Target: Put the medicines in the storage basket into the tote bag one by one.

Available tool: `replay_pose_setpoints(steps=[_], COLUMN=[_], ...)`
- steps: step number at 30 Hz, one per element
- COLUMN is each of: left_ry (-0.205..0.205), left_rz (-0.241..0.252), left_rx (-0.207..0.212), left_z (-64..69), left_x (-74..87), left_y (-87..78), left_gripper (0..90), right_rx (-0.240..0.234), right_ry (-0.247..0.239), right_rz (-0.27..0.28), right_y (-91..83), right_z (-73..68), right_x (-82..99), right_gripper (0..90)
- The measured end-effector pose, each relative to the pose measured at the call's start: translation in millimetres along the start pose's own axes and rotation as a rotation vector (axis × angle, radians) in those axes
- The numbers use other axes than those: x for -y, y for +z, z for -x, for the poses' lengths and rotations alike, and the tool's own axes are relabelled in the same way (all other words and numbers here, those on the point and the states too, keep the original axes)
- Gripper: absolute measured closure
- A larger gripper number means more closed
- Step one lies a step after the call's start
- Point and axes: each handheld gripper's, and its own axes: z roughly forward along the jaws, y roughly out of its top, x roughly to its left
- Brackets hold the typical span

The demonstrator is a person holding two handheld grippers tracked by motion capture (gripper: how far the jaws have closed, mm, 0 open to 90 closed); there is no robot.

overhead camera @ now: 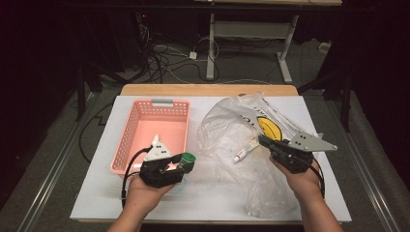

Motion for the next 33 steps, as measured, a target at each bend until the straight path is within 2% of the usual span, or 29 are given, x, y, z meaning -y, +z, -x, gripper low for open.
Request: replay_pose_setpoints(steps=[9, 18, 24, 31, 33], left_ry=[0.043, 0.069, 0.083, 0.084, 0.095], left_rz=[-0.046, -0.091, -0.108, -0.119, -0.127], left_rx=[0.043, 0.064, 0.073, 0.070, 0.065], left_z=[19.2, 30.7, 35.4, 35.2, 35.8], left_x=[1.8, 6.8, 8.6, 9.4, 8.1], left_y=[24.3, 50.5, 61.9, 71.9, 74.9], left_gripper=[54.0, 54.0, 54.0, 53.9, 53.9], right_rx=[0.001, 0.001, 0.000, -0.004, -0.005], right_ry=[0.003, 0.002, 0.003, 0.003, 0.005], right_rz=[0.002, -0.001, -0.004, -0.009, -0.005], right_y=[-0.8, -0.8, -0.3, 1.1, 0.6], right_z=[0.1, 0.2, 0.2, -0.9, -1.0], right_x=[-0.2, 0.0, 0.7, 1.4, 1.0], right_gripper=[90.0, 90.0, 90.0, 90.0, 90.0])
